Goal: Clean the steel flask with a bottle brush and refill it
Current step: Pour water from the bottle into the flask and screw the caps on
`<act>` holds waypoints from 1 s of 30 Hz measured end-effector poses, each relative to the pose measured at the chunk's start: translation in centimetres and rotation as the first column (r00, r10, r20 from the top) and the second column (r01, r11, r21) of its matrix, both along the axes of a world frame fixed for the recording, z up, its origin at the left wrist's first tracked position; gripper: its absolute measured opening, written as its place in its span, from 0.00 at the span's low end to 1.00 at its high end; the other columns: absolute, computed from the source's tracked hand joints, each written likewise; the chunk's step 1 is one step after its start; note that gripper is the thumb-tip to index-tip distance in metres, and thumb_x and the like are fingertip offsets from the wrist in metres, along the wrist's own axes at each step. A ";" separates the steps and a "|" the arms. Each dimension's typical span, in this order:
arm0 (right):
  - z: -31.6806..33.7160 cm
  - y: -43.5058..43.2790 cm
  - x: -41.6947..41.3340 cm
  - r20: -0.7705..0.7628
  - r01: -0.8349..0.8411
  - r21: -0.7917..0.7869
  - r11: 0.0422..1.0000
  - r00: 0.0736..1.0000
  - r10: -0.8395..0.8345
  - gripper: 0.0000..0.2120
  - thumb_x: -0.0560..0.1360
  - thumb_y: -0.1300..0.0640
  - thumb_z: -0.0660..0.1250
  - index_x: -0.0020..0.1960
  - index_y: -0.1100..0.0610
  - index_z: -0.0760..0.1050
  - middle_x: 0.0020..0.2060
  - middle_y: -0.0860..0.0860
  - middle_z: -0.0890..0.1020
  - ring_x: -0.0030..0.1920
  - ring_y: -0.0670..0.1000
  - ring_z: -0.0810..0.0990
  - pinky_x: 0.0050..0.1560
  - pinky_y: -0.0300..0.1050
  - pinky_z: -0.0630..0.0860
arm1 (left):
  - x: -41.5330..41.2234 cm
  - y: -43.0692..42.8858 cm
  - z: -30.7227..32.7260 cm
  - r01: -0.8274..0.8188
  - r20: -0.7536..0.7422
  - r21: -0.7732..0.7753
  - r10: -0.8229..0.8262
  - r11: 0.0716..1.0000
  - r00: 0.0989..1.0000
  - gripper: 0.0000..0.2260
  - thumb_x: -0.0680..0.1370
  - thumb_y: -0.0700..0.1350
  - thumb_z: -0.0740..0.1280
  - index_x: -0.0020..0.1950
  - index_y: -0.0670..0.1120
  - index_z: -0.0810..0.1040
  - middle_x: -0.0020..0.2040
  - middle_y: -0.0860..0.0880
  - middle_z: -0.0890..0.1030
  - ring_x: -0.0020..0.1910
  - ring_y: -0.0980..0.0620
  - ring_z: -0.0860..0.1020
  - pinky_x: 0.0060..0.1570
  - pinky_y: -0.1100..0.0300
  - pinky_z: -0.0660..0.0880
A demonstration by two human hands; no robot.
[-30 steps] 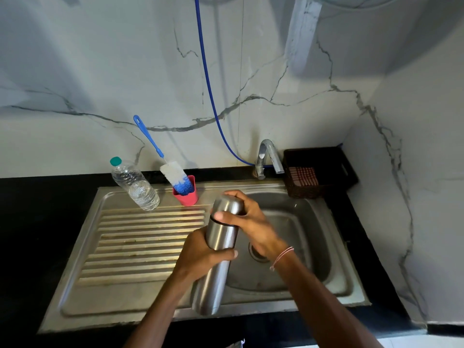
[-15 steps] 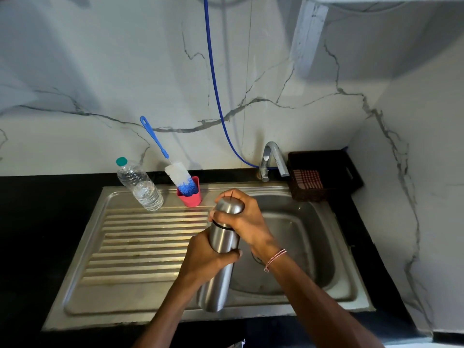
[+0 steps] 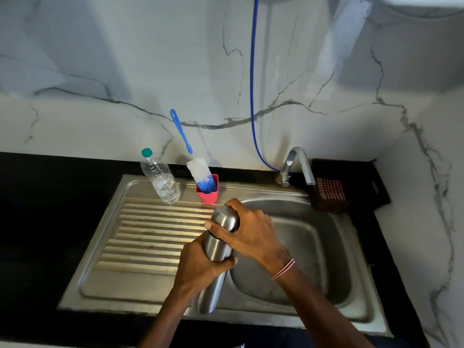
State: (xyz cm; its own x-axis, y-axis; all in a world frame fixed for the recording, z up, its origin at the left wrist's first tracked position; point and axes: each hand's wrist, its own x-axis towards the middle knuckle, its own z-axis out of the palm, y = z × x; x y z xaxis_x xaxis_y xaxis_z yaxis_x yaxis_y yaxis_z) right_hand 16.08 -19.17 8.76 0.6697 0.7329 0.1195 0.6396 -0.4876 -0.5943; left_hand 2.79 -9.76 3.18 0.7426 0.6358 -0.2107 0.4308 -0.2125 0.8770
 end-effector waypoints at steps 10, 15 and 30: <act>-1.2 4.9 -1.4 -0.118 -0.157 -0.006 0.988 0.981 0.155 0.35 0.64 0.18 0.64 0.57 0.43 0.73 0.46 0.40 0.83 0.46 0.43 0.83 0.48 0.49 0.82 | -2.4 3.8 -1.5 -0.095 0.028 -0.057 0.097 0.994 0.995 0.23 0.60 0.53 0.84 0.52 0.53 0.82 0.42 0.56 0.87 0.43 0.58 0.85 0.43 0.56 0.82; -2.2 6.2 -1.6 -0.530 -0.187 0.215 0.959 0.802 0.275 0.27 0.64 0.40 0.82 0.60 0.44 0.78 0.51 0.44 0.85 0.53 0.46 0.85 0.56 0.53 0.82 | -2.6 5.7 -2.4 -0.051 0.054 -0.145 0.060 0.988 0.997 0.22 0.64 0.43 0.82 0.56 0.50 0.83 0.46 0.51 0.88 0.45 0.52 0.87 0.47 0.46 0.84; -2.7 6.6 -2.3 -0.173 0.123 0.129 0.984 0.980 -0.100 0.26 0.60 0.30 0.76 0.50 0.45 0.80 0.42 0.38 0.84 0.44 0.41 0.83 0.48 0.45 0.81 | -0.8 6.2 -2.6 0.113 -0.027 0.025 -0.113 0.993 0.993 0.25 0.59 0.69 0.75 0.48 0.56 0.78 0.38 0.59 0.82 0.40 0.61 0.82 0.37 0.69 0.74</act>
